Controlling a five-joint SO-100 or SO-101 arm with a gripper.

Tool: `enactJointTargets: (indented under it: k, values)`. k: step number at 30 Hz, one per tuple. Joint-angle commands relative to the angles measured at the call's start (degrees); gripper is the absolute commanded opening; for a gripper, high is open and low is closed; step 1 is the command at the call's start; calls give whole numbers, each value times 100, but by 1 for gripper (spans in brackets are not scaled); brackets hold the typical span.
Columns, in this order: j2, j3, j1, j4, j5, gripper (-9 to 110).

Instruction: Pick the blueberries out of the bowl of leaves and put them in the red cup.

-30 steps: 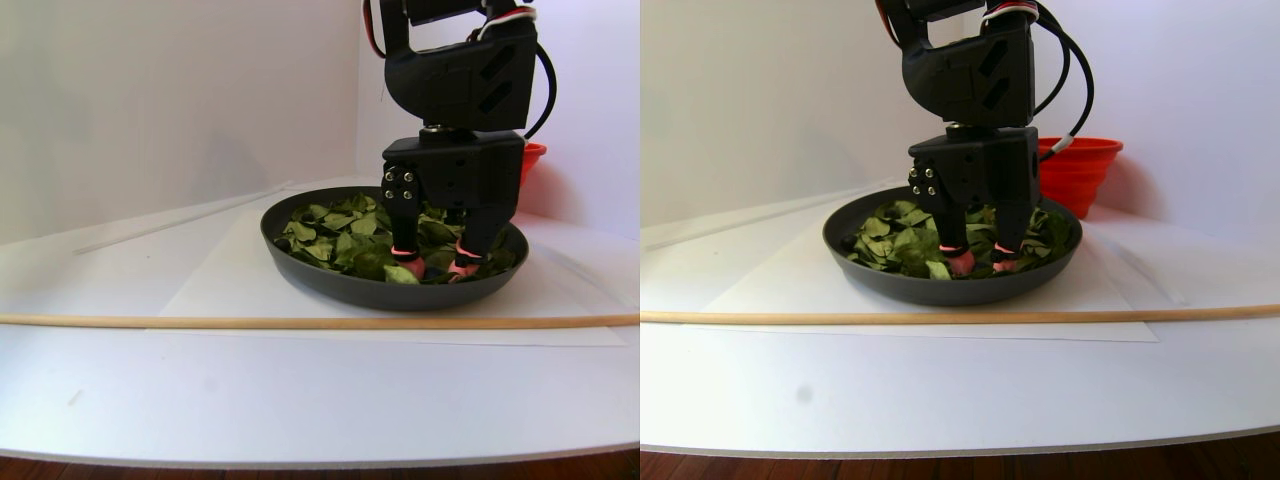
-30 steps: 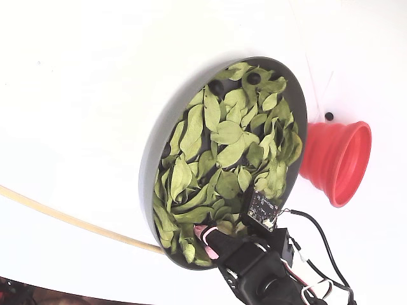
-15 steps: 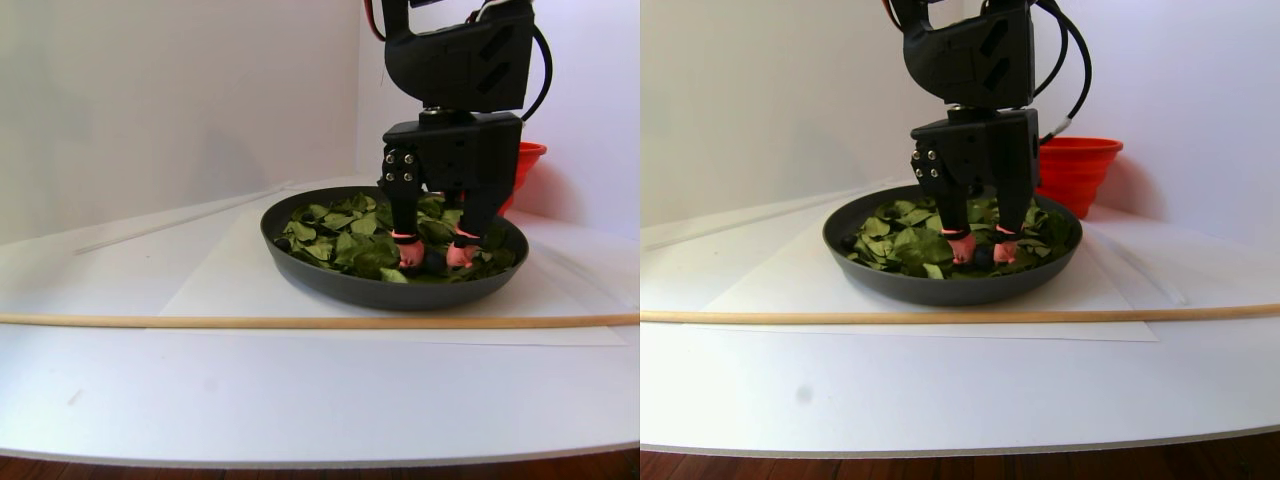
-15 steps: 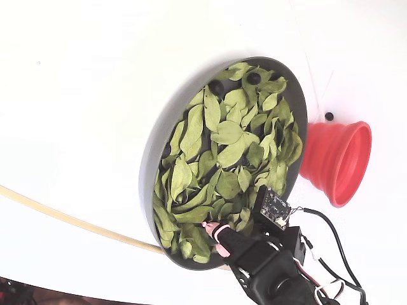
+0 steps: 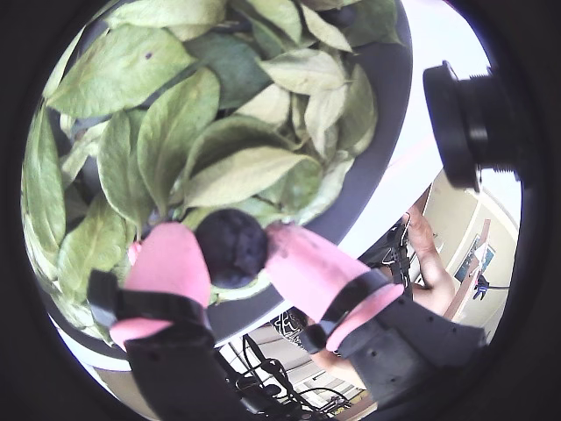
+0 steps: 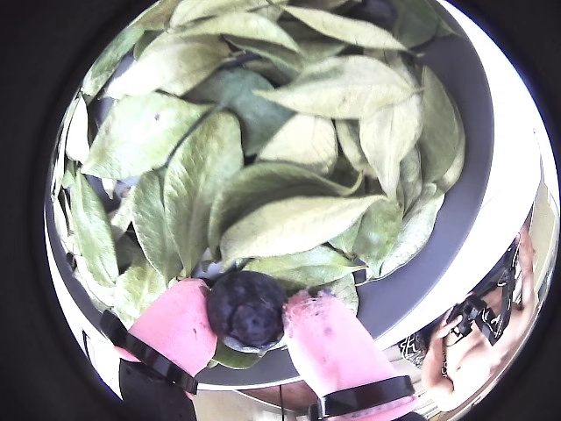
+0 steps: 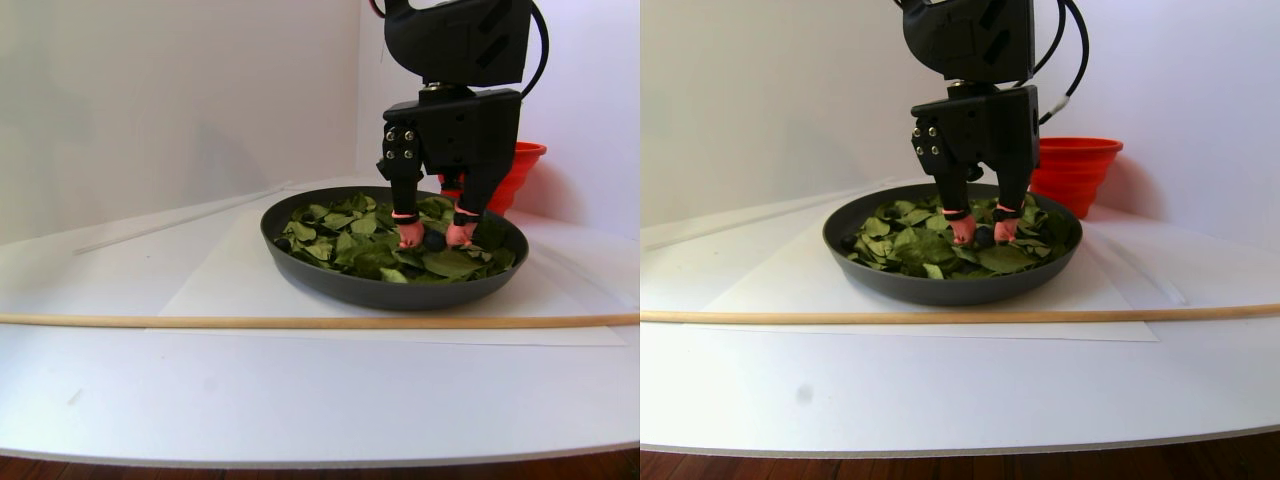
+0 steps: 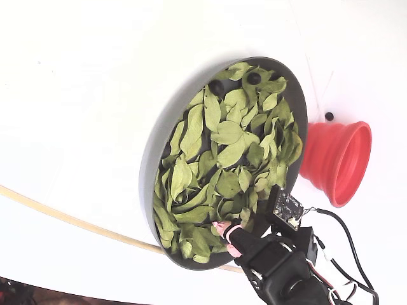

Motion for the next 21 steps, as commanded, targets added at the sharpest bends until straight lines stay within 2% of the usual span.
enactJointTargets:
  k: [1, 21]
  values:
    - [686, -9, 176, 53, -62, 13]
    - [1178, -589, 448, 343, -185, 13]
